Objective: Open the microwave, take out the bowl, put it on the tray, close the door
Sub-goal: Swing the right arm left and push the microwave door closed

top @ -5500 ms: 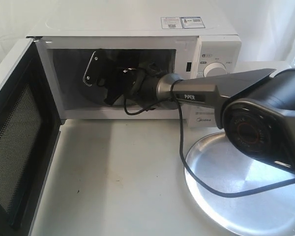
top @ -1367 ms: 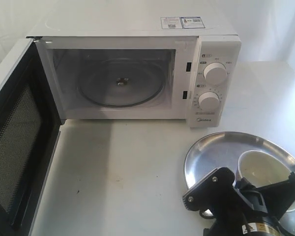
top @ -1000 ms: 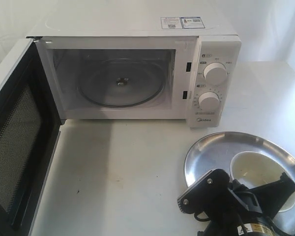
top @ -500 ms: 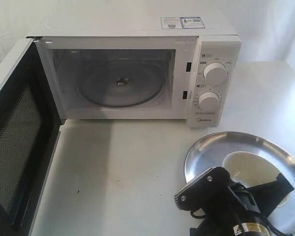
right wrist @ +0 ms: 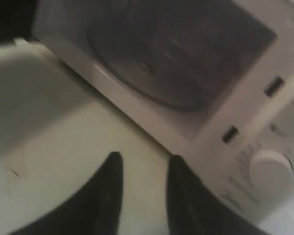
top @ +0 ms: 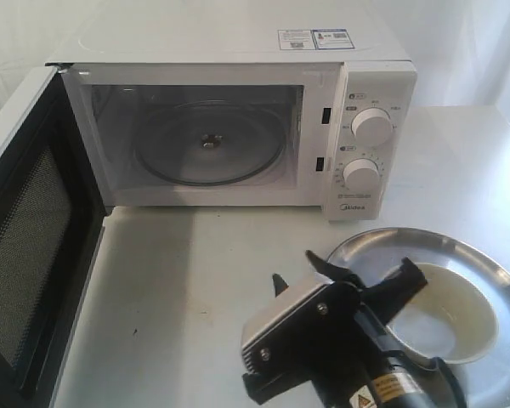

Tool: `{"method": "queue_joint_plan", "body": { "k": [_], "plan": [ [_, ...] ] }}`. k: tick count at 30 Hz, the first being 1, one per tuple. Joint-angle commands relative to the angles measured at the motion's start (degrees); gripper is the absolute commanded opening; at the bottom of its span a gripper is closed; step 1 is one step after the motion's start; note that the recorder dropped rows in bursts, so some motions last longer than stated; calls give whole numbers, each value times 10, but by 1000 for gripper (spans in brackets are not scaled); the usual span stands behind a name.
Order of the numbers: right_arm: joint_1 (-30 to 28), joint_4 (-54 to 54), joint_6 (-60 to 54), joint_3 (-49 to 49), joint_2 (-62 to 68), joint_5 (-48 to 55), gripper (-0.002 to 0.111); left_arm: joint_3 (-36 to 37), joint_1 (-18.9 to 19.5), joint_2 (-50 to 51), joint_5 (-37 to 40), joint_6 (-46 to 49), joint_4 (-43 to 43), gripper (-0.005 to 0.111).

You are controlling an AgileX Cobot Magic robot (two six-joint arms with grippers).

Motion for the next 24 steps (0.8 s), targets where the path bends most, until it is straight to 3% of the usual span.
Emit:
{"method": "queue_joint_plan", "body": {
  "k": [1,6,9,16,20,24],
  "plan": [
    [2,-138,28,-30,-14,-20,0,-1,0,-1,-1,-4,-2,0],
    [1,-253,35,-114,-17,-20,0,-1,0,-1,-1,-4,-2,0],
    [-17,-338,60,-167,-21,38,0,-1,0,-1,-1,-4,-2,0],
    [-69,-394,76,-261,-65,150,0,-1,0,-1,-1,-4,-2,0],
    [-104,-524,191,-335,-81,333,0,-1,0,-1,-1,-4,-2,0],
    [-123,-707,362,-415,-74,419,0,-1,0,-1,-1,-4,-2,0]
  ]
}}
